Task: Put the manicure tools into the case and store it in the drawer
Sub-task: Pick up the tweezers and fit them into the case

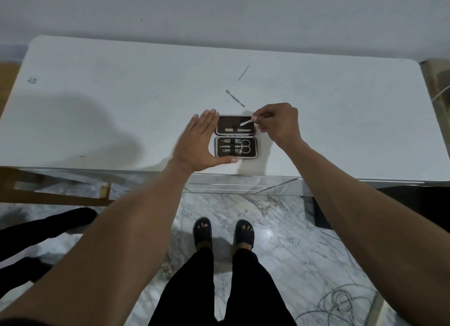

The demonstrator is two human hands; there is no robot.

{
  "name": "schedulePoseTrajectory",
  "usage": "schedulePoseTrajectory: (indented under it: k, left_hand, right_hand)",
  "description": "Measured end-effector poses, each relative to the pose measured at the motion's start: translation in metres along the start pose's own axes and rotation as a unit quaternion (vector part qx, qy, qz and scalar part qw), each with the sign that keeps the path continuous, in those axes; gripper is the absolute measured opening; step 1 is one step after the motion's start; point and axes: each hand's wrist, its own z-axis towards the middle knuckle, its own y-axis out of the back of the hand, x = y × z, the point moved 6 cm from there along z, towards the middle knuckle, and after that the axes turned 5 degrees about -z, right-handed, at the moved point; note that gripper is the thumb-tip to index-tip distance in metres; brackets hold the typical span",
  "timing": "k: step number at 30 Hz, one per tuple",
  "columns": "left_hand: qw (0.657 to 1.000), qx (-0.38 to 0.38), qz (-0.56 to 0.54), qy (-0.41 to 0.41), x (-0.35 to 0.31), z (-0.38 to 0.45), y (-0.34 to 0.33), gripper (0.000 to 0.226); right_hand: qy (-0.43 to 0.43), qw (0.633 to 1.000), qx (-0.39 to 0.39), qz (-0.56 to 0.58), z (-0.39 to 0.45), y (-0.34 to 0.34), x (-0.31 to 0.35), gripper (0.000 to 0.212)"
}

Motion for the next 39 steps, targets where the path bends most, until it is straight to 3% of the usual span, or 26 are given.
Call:
schedulePoseTrajectory:
  k: [7, 16, 25, 34, 39]
  left_hand:
    - [1.000, -0.007, 0.000, -0.001, 0.000, 0.000, 0.000, 0.135]
    - [1.000, -0.010, 0.000, -0.001, 0.000, 0.000, 0.001, 0.135]
    - [1.000, -0.016, -0.003, -0.004, 0.000, 0.000, 0.000, 0.134]
    - [1.000, -0.020, -0.006, -0.006, 0.001, 0.001, 0.001, 0.133]
    - [1.000, -0.015, -0.003, -0.002, 0.001, 0.001, 0.001, 0.135]
  right_hand:
    - [0.004, 1.000, -0.009, -0.019, 0.002, -0.010, -0.008, 0.002]
    - [0.070, 0.985, 0.066, -0.144, 0.002, -0.010, -0.006, 0.009]
    - [0.089, 0.970, 0.015, -0.225, 0.004, -0.022, 0.002, 0.013]
    - [0.096, 0.974, 0.005, -0.204, 0.001, -0.029, -0.001, 0.020]
    - [0.081, 0.977, -0.011, -0.196, 0.002, -0.021, -0.006, 0.012]
